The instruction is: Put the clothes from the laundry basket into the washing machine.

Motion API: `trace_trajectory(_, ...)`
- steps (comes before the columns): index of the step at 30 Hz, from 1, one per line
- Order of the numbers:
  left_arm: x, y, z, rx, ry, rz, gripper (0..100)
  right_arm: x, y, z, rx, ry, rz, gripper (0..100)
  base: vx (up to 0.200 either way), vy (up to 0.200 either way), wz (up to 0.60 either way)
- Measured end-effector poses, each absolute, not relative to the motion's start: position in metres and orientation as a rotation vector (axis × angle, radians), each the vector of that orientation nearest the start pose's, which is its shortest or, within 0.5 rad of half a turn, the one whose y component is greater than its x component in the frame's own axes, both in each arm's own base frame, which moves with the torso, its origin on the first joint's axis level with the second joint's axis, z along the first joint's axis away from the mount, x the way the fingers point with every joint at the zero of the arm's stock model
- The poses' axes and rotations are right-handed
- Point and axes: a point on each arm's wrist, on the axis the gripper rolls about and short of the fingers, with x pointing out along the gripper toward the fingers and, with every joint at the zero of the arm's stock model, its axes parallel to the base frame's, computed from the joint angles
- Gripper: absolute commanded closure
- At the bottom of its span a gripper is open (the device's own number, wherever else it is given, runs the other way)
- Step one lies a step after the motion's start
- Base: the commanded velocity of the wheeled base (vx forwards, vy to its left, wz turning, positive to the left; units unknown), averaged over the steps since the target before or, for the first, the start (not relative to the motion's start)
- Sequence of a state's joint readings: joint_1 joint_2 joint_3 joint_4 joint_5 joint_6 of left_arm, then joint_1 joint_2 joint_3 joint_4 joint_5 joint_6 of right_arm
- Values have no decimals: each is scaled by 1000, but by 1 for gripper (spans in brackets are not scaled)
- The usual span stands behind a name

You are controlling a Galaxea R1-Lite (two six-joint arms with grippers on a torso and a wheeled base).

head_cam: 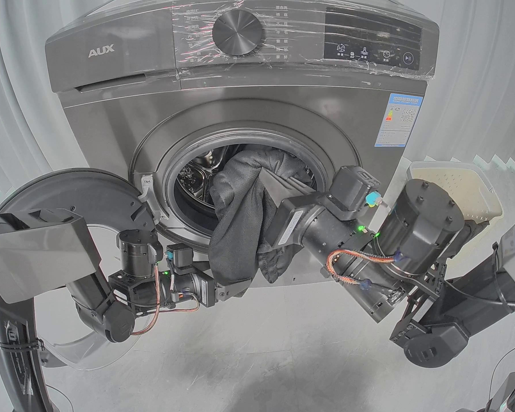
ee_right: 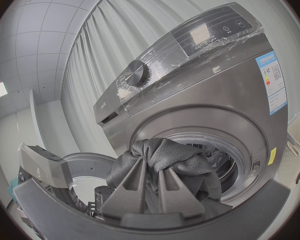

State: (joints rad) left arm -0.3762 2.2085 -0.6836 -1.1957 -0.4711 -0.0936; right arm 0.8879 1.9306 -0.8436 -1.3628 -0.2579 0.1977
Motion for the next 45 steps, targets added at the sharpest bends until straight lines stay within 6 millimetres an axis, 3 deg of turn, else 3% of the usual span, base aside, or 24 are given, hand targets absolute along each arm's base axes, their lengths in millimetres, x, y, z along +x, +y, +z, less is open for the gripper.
trace_trajectory(5,331,-142,39,-103,319,-829,0,226,269,190,344,-181,649,100,0,0,0)
trace_trajectory(6,331,-143,39,-103,313,-830,100,227,269,190,344,-182,648,100,0,0,0)
trace_trajectory(18,326,-151,42,-95,219,-863,100,229,266,188,341,-181,638,100,0,0,0)
trace_trajectory(24,310,-149,43,-85,172,-881,100,240,260,182,325,-173,602,100,0,0,0)
trace_trajectory(25,306,-148,42,-84,179,-883,100,242,259,181,321,-169,596,0,0,0,0)
trace_trajectory(34,272,-135,57,-78,204,-919,100,252,255,160,283,-112,570,0,0,0,0)
trace_trajectory(45,249,-128,98,-85,91,-954,100,231,236,101,140,130,556,0,0,0,0)
